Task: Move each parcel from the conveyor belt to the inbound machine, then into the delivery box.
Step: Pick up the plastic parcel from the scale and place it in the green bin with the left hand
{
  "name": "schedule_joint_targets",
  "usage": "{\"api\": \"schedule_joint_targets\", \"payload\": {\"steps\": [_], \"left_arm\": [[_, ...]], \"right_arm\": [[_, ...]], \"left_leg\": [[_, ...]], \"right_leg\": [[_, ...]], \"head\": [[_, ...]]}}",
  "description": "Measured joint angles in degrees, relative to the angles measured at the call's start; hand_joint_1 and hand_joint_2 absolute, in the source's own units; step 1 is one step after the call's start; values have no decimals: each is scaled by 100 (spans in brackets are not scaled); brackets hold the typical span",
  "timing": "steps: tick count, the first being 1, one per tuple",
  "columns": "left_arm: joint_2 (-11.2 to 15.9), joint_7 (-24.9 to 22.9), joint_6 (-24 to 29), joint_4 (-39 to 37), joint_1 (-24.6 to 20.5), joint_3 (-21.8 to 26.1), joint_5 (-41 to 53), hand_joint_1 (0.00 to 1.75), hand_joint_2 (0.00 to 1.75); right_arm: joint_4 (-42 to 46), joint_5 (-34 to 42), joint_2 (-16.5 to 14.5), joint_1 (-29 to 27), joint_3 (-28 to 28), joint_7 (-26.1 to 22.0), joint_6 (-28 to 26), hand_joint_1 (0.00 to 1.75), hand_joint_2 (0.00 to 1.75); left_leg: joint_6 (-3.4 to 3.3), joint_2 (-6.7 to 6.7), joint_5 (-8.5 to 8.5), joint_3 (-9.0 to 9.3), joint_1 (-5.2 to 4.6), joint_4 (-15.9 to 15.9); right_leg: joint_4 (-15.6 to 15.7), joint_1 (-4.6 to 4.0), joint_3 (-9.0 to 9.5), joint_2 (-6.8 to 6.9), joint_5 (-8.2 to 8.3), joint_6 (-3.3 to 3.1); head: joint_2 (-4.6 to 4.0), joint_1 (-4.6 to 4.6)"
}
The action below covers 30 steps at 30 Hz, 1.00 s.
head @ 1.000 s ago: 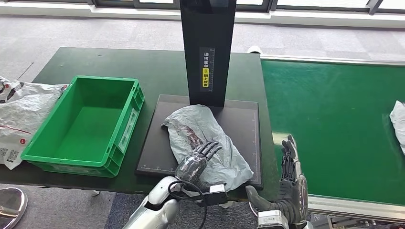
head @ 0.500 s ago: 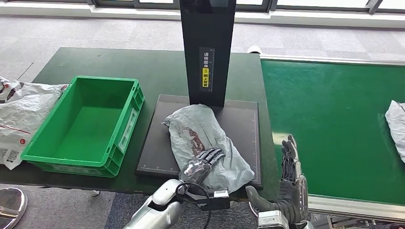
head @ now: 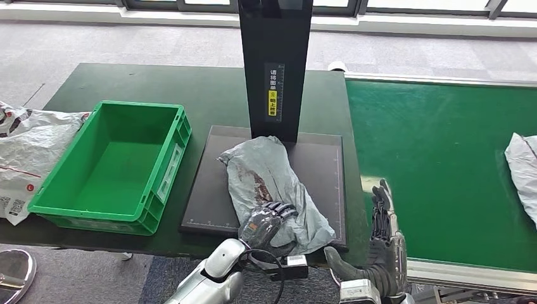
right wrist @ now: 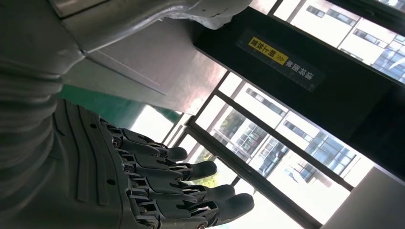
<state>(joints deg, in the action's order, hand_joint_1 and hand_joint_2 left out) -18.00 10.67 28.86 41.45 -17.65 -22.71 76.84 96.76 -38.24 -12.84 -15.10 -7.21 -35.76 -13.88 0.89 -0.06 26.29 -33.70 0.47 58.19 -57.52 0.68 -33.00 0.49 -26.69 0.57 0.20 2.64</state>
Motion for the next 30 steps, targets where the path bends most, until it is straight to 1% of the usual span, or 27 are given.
{"api": "schedule_joint_targets", "payload": {"steps": [4,9,12,17,22,27,28,30], "left_arm": [[-20,-10,139,1,-8,0,29,175,175],[-33,7,630,54,18,18,75,175,175],[-43,55,857,249,99,92,41,175,175],[-39,166,989,798,332,190,-49,175,175],[11,301,1088,1695,652,243,-175,175,175],[83,573,1119,3259,1079,425,3,175,175],[87,660,1120,3540,1138,467,52,175,175],[86,981,1120,4127,1221,585,98,175,175]], "right_arm": [[0,-9,-18,0,0,2,-2,0,175],[0,-29,-36,-3,0,10,-14,0,175],[0,-30,-54,-5,0,10,-36,0,175],[0,21,-55,-24,0,-3,-89,0,175],[2,39,-56,-119,0,-21,-97,0,175],[9,1,-56,-182,0,-20,-86,0,175],[9,1,-56,-182,0,-21,-85,0,175],[9,4,-56,-176,0,-19,-85,0,175]], "left_leg": [[0,-1,0,1,0,0],[0,0,0,2,0,0],[0,0,0,1,0,0],[0,0,0,-2,0,0],[0,1,1,-5,0,-1],[0,1,1,-6,1,-1],[0,1,1,-6,1,-1],[0,0,1,-6,2,-1]], "right_leg": [[0,0,1,-1,0,0],[0,0,1,-1,0,0],[-1,0,1,-1,0,0],[-1,0,0,0,-1,0],[-1,0,-3,0,-1,-1],[-1,-2,-3,2,-4,-3],[-1,-2,-3,3,-4,-3],[-1,-3,-4,2,-3,-3]], "head": [[0,0],[0,0],[0,0],[0,0],[0,0],[0,0],[0,0],[0,0]]}}
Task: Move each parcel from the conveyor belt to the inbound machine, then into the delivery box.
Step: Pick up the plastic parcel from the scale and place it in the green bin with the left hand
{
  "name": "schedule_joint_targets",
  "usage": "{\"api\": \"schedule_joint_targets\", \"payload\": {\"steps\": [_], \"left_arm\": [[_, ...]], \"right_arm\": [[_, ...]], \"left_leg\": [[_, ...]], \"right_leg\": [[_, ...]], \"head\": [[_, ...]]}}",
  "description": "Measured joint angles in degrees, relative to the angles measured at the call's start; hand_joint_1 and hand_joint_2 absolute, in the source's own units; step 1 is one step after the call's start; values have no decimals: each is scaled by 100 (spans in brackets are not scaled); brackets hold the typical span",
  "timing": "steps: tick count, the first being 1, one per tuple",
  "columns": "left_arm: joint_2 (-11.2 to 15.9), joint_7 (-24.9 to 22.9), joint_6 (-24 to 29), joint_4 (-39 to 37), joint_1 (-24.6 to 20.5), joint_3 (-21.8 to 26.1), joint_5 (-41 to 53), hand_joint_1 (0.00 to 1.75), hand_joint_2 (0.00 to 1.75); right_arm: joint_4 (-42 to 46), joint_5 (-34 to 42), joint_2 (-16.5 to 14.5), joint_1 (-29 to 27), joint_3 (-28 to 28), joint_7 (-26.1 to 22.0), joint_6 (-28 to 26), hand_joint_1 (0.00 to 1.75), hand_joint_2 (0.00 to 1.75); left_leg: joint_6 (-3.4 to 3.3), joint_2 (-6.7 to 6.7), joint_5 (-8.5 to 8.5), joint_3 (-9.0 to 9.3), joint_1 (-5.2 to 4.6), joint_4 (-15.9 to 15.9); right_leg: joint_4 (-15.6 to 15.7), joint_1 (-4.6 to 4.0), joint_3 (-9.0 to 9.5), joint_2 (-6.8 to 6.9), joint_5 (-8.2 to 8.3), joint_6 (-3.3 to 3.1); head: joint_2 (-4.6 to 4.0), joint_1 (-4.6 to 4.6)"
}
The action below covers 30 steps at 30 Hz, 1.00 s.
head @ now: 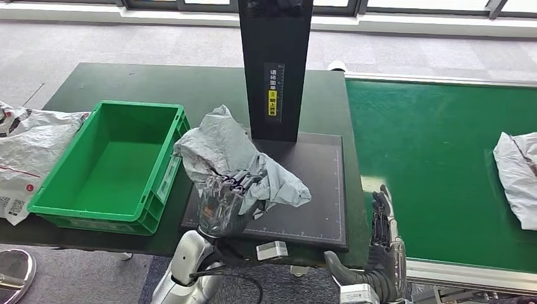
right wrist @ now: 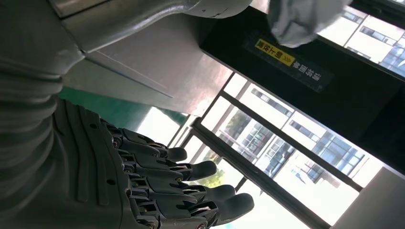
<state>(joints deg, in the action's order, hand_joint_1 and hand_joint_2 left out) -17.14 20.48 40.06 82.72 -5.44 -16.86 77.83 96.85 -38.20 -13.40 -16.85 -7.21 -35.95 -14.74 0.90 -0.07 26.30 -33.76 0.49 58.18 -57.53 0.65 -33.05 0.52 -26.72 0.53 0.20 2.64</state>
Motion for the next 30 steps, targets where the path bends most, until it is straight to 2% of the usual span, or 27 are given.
{"api": "schedule_joint_targets", "payload": {"steps": [3,5,8,11,18,21,25,28,30], "left_arm": [[-16,521,1,714,-54,234,-302,175,175],[-11,642,1,944,-281,426,-787,175,175],[173,427,1,993,-814,661,-1636,175,175],[426,259,1,937,-1183,773,-1980,175,175],[649,244,-3,869,-1419,848,-2042,175,175],[725,72,-177,781,-1502,896,-2329,175,175],[1008,-105,-817,-49,-2047,1286,-3309,175,175],[1271,-25,-966,-1101,-2606,1793,-3653,175,175],[1491,-40,-961,-2097,-3107,2144,-3655,175,175]], "right_arm": [[1,5,-15,12,0,8,-8,0,175],[13,-6,-34,6,0,16,-27,0,175],[67,-32,-56,-17,0,35,-53,0,175],[104,-38,-66,-42,0,56,-60,0,175],[130,-43,-80,-55,0,63,-67,0,175],[131,-41,-80,-57,0,59,-54,0,175],[131,-16,-80,-83,0,10,8,0,175],[130,-4,-80,-99,7,-8,56,0,175],[129,-8,-80,-106,15,-7,81,0,175]], "left_leg": [[0,-1,-1,4,0,0],[0,1,-3,4,0,0],[7,1,-11,7,0,0],[14,0,-18,8,4,0],[12,0,-18,5,7,0],[12,0,-17,3,6,0],[20,-2,-23,5,7,-1],[34,-33,-34,1,11,-2],[43,-33,-47,-13,20,-2]], "right_leg": [[0,0,2,1,0,0],[0,0,4,4,1,0],[-1,-3,6,6,5,-6],[-2,-8,5,3,10,-12],[-2,-6,3,0,10,-12],[-2,-6,2,1,9,-12],[-2,-13,0,-1,14,-19],[-5,-25,-17,-23,32,-41],[-8,-35,-28,-28,41,-44]], "head": [[0,0],[0,-1],[0,-1],[0,-1],[0,-2],[0,-2],[0,-1],[0,-2],[0,-1]]}}
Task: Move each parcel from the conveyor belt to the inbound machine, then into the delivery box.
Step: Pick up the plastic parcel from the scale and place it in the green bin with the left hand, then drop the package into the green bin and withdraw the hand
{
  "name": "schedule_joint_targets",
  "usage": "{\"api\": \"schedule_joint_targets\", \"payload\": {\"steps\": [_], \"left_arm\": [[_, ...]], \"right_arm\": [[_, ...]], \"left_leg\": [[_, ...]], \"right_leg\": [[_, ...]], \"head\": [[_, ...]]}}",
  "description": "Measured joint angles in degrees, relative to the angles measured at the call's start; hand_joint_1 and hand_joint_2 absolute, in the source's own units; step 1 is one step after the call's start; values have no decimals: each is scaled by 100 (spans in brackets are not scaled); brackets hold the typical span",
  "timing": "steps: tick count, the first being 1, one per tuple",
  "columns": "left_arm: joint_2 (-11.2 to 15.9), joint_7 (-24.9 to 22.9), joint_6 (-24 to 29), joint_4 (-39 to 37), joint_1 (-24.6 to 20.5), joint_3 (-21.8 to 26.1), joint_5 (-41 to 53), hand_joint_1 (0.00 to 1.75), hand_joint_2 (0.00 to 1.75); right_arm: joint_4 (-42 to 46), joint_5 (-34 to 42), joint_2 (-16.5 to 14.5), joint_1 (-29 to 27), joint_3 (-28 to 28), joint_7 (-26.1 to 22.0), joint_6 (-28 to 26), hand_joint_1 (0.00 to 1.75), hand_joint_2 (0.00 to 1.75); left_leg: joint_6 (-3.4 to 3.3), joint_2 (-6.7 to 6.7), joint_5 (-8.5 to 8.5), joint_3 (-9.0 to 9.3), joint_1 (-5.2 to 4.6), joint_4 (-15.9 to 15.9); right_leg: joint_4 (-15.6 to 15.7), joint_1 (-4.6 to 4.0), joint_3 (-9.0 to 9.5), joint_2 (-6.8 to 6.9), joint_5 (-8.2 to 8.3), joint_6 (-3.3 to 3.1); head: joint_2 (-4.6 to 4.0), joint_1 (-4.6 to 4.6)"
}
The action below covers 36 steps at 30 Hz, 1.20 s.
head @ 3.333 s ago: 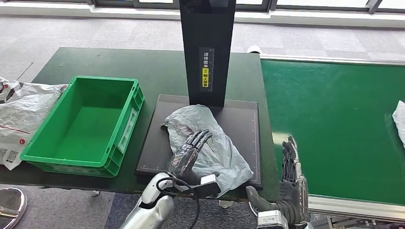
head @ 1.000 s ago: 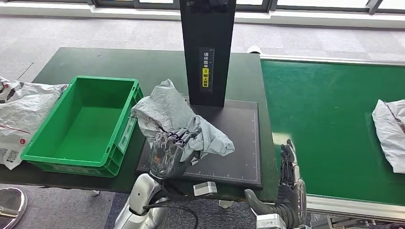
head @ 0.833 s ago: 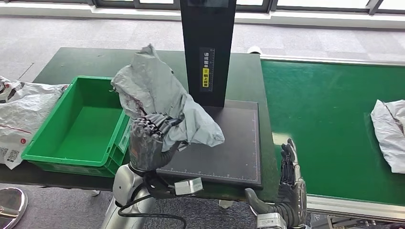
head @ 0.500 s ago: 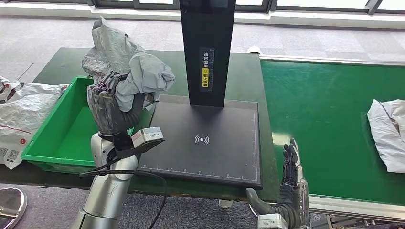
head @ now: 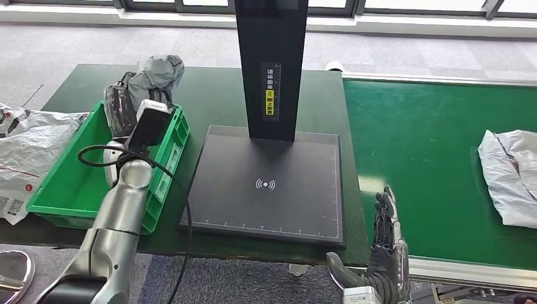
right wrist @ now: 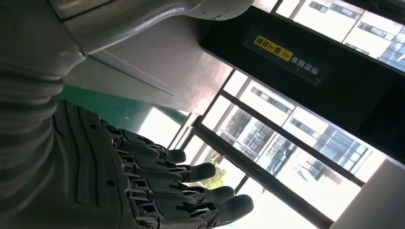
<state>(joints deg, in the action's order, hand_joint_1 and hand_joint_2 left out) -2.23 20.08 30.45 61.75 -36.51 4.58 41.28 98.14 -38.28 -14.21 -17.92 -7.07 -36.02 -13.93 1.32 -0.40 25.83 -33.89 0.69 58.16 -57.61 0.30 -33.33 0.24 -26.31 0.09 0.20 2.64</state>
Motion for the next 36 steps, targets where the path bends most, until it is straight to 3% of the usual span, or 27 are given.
{"api": "schedule_joint_targets", "payload": {"steps": [2,6,12,16,31,32,35,36], "left_arm": [[191,-127,4,-966,-452,340,40,175,175],[404,-448,32,-2128,-829,762,217,175,175],[486,-712,34,-2962,-1037,957,424,175,175],[486,-699,26,-3156,-1118,1104,516,80,175],[484,-589,25,-3224,-1133,1337,549,80,175],[483,-582,25,-3231,-1133,1368,549,60,175],[481,-560,25,-3251,-1134,1429,548,0,44],[480,-535,23,-3252,-1133,1440,537,0,0]], "right_arm": [[0,-11,0,-5,3,9,23,0,175],[1,-65,-1,-12,3,44,49,0,175],[78,-157,-37,-12,5,184,81,0,175],[150,-195,-68,-37,5,216,89,0,175],[200,-201,-86,-87,5,222,71,0,175],[208,-202,-90,-91,5,223,71,0,175],[221,-205,-98,-102,5,223,71,0,175],[222,-205,-98,-103,5,223,71,0,175]], "left_leg": [[7,-1,-9,-3,4,-1],[11,-16,-8,-4,5,-2],[11,-1,-8,-13,4,-1],[11,-13,-7,-13,3,-1],[14,-10,-9,-12,5,-1],[14,-10,-10,-12,5,-1],[15,-10,-10,-12,4,-1],[15,-10,-10,-12,4,-1]], "right_leg": [[-3,-4,-7,-3,9,-8],[-7,-5,-19,-17,17,-17],[-6,-3,-21,-6,15,-17],[-6,-3,-25,-12,16,-17],[-7,-4,-25,-12,16,-17],[-7,-5,-25,-12,16,-17],[-7,-4,-24,-13,16,-17],[-7,-4,-24,-13,16,-17]], "head": [[0,1],[0,-2],[0,-1],[0,1],[0,-1],[0,-1],[0,1],[0,1]]}}
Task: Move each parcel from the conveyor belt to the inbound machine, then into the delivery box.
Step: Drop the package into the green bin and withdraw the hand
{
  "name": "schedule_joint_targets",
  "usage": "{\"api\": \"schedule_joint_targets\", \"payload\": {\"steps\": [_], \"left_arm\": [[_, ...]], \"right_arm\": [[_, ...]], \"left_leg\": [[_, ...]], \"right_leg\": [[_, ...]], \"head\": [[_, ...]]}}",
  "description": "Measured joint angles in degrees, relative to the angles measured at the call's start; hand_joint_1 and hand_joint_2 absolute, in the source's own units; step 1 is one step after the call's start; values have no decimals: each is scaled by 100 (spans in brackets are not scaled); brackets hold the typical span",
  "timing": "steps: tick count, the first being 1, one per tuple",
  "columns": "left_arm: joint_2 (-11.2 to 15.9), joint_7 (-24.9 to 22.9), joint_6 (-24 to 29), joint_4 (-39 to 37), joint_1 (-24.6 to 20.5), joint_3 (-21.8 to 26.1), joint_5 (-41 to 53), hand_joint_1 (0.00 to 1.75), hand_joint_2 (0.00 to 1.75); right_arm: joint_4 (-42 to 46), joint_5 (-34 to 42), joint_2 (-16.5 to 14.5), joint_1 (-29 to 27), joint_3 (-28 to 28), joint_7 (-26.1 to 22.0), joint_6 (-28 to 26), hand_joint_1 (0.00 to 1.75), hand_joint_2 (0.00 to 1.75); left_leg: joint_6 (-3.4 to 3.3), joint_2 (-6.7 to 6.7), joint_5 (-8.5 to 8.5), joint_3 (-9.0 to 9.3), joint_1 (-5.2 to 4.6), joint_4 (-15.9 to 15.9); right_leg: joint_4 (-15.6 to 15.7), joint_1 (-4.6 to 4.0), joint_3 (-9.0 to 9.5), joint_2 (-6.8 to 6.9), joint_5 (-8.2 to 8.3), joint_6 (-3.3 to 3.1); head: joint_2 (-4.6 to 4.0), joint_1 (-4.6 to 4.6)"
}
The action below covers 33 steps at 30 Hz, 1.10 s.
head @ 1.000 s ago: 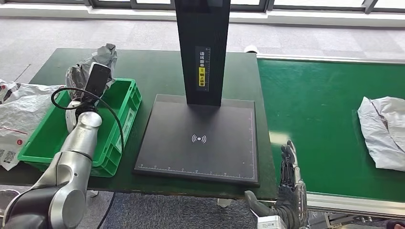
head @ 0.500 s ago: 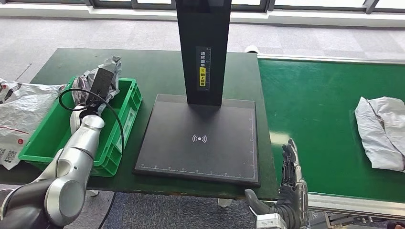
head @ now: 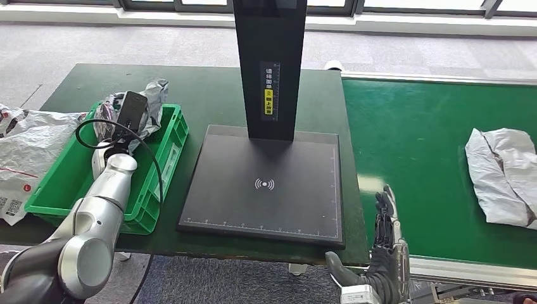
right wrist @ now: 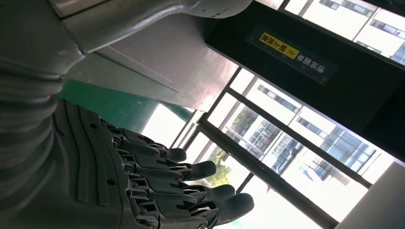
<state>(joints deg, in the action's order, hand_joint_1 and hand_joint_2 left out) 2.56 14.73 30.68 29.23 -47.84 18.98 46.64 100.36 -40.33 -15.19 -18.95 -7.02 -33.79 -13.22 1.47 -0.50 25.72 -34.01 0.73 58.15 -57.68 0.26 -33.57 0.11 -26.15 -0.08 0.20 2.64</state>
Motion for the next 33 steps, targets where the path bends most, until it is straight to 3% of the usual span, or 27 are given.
{"api": "schedule_joint_targets", "payload": {"steps": [5,10,14,27,29,33], "left_arm": [[-77,351,-154,263,189,93,-269,0,0],[-307,704,-605,1145,895,128,-741,0,0],[-468,710,-749,1702,1311,123,-858,0,0],[-750,549,-814,2717,1851,-118,-1027,0,0],[-831,595,-762,2964,1970,-167,-1295,0,0],[-1064,1207,-809,3798,2511,-266,-2392,0,0]], "right_arm": [[1,22,-8,0,0,-17,1,0,175],[-1,60,-11,1,0,-48,-16,0,175],[1,57,-16,0,0,-44,-17,0,175],[49,4,-72,-14,64,3,-59,0,175],[54,7,-83,-10,90,1,-57,0,175],[26,80,-89,43,122,-55,-67,0,175]], "left_leg": [[0,-1,1,0,-1,0],[-2,-2,3,0,-1,0],[-1,-2,6,0,-1,0],[0,-1,5,0,-1,0],[-1,-5,7,0,-2,0],[-2,-15,13,2,-3,0]], "right_leg": [[0,1,1,-1,0,0],[0,1,-1,-2,-1,0],[0,1,-3,-3,-2,0],[0,1,0,-2,-1,0],[0,2,-1,-3,-1,0],[1,3,-4,-11,-4,2]], "head": [[0,-1],[0,0],[0,-1],[0,0],[0,0],[0,0]]}}
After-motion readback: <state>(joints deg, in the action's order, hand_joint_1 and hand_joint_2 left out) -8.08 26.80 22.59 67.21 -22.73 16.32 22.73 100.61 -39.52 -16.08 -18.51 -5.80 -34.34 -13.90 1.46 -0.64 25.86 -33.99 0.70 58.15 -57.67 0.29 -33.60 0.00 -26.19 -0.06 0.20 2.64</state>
